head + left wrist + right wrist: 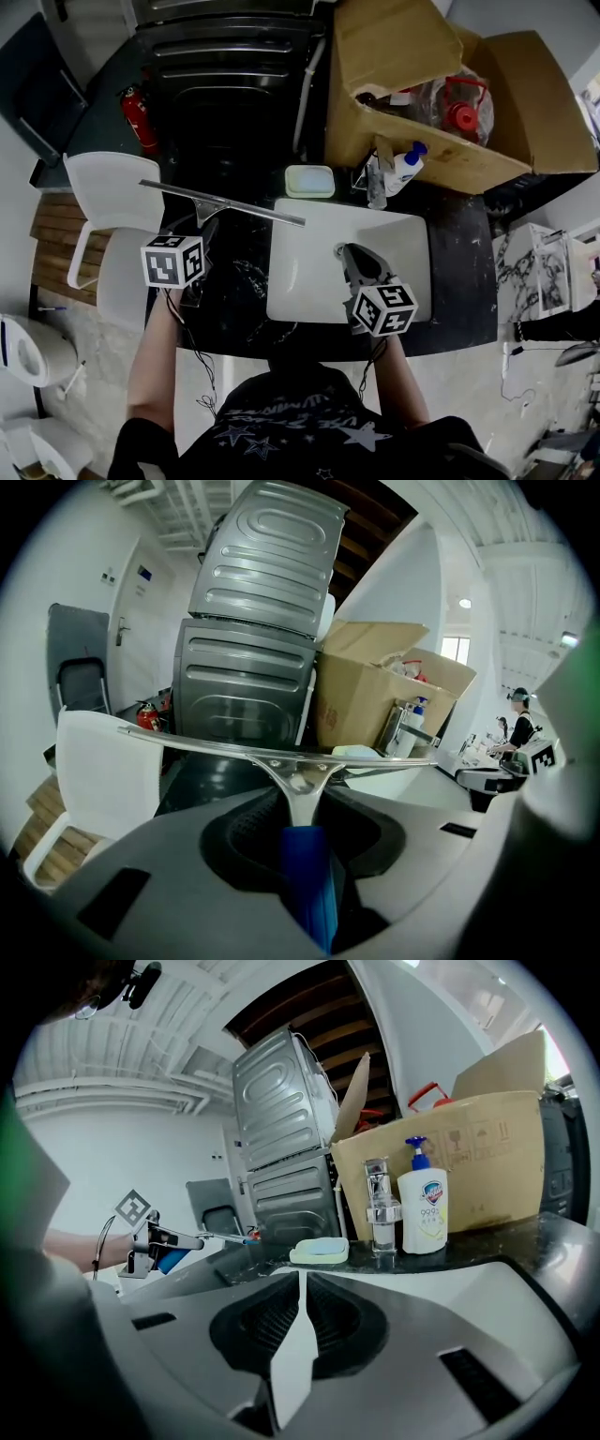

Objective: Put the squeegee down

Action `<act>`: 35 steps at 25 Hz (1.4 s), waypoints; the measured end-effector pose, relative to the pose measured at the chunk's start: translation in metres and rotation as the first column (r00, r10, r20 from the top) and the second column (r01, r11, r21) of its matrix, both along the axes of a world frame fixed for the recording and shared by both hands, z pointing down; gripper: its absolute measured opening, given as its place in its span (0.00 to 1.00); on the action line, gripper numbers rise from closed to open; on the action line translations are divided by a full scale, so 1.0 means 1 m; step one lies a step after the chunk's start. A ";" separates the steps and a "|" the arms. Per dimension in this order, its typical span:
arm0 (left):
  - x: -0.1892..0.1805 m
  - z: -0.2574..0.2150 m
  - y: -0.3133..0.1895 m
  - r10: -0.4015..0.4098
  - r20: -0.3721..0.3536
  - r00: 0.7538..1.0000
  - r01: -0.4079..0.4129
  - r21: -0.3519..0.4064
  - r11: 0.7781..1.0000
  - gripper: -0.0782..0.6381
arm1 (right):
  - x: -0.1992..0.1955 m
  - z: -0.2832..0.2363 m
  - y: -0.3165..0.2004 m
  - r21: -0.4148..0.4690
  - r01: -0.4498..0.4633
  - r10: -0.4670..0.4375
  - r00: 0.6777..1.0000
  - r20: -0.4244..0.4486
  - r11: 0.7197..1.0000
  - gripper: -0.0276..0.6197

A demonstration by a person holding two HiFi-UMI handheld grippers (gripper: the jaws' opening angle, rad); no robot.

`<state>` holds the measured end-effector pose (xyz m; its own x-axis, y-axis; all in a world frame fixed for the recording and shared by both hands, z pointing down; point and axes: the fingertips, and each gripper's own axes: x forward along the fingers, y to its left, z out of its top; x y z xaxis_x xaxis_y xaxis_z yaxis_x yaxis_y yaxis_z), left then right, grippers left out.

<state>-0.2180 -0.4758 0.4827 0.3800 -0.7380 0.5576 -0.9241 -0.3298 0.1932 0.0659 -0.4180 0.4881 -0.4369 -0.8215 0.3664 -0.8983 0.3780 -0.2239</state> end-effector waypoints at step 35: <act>0.004 0.079 -0.085 0.064 0.128 0.990 -0.026 -0.284 0.958 0.30 | 0.020 0.045 -0.050 -0.085 -0.028 0.029 1.000 0.005 0.996 0.13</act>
